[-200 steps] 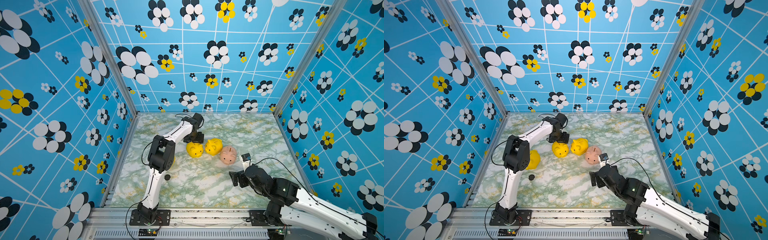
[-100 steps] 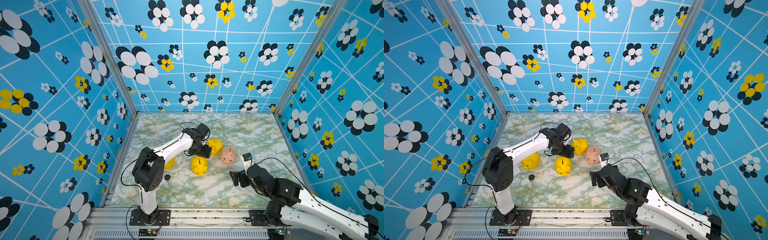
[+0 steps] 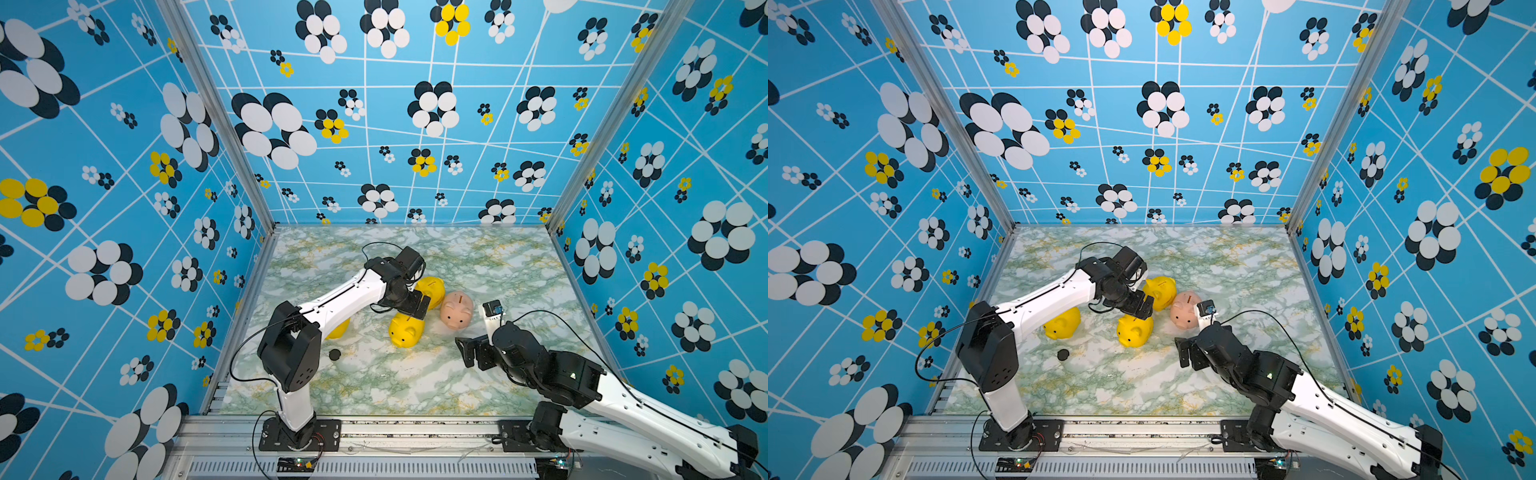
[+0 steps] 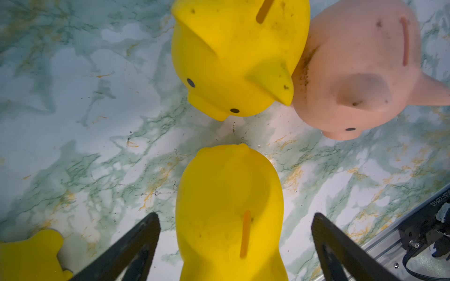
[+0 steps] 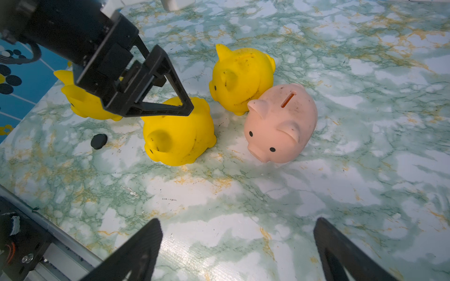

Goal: Open piggy banks
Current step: Move the piggy bank to the center of the board, then adjust the piggy bank at the center of the board.

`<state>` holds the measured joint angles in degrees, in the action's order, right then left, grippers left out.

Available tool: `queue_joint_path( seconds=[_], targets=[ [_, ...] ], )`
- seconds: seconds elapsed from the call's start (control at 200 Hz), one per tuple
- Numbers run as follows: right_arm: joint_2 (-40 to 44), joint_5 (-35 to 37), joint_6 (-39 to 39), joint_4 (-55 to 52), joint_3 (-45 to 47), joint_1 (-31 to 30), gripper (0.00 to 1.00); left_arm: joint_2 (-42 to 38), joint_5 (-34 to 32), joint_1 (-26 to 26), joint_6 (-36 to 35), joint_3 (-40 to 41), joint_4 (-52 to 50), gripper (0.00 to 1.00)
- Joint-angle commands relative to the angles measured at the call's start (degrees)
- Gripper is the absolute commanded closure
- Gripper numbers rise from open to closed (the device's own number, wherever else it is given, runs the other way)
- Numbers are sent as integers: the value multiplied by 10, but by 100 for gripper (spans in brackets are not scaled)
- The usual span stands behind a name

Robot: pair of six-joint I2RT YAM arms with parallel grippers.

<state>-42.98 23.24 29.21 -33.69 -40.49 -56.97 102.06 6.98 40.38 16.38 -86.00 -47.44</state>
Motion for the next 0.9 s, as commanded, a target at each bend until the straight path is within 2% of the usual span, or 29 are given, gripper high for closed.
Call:
queue_joint_path(
  seconds=[0.0,0.485,0.64,0.895],
  targets=[
    [-1,-5,1,16,8,3,0,-27,-25,4,-14,-6,-25,0],
    [23,14,-4,56,54,2,0,-61,-106,52,-52,72,14,1],
    [27,26,-6,58,60,3,0,-71,-86,62,-66,103,45,1],
    [25,31,-3,79,73,3,0,-48,-95,65,-64,115,65,0]
  ],
)
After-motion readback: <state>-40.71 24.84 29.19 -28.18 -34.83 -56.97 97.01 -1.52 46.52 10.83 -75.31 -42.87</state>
